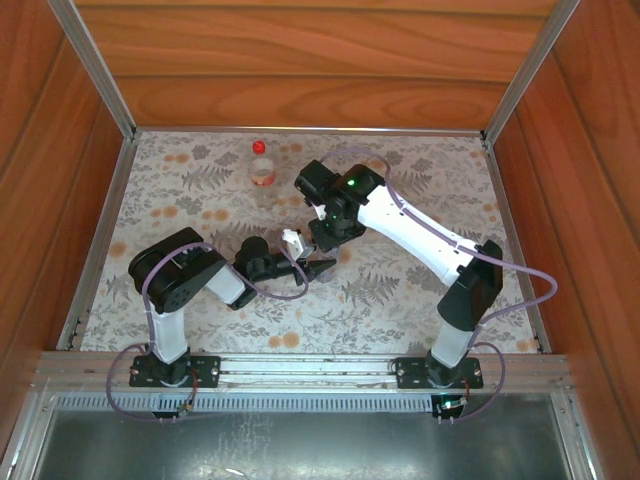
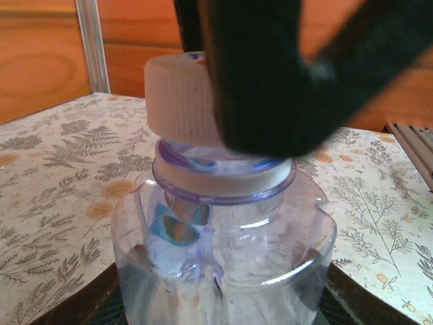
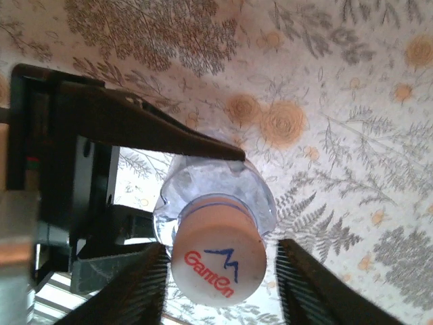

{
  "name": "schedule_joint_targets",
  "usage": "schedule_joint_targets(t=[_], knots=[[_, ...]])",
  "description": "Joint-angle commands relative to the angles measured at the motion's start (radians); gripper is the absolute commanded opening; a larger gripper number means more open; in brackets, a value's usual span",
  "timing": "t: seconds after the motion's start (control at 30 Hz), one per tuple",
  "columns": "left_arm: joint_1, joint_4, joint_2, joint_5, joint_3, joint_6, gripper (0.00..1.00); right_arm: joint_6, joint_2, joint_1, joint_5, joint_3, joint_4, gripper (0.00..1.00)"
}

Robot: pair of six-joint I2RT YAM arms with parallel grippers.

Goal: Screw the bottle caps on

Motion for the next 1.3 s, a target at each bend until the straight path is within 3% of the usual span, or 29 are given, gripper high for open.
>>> schedule_joint_targets(t=[0.0, 0.13, 0.33, 0.67, 1.03, 1.27], knots=[[0.006, -0.021, 0.022, 0.001, 0.000, -0.010, 0.53, 0.015, -0.035, 0.006, -0.008, -0.014, 0.008, 0.57], [0.006, -0.021, 0.019, -0.002, -0.006, -0.008, 0.53, 0.009, -0.086, 0.005, -0.024, -0.034, 0.082, 0.65], [0.006, -0.020, 0.016, 0.005, -0.008, -0.010, 0.53, 0.021, -0.219, -0.036, -0.092, -0.153, 0.232, 0.65], [0.008, -0.021, 0.032, 0.017, 0.005, -0.023, 0.53, 0.042, -0.367, -0.192, -0.376, -0.447, 0.542, 0.45], [0.010, -0.021, 0.037, 0.017, 0.011, -0.031, 0.53, 0.044, -0.340, -0.231, -0.459, -0.484, 0.568, 0.27], [0.010, -0.021, 0.037, 0.017, 0.012, -0.043, 0.53, 0.037, -0.336, -0.237, -0.461, -0.497, 0.550, 0.20]])
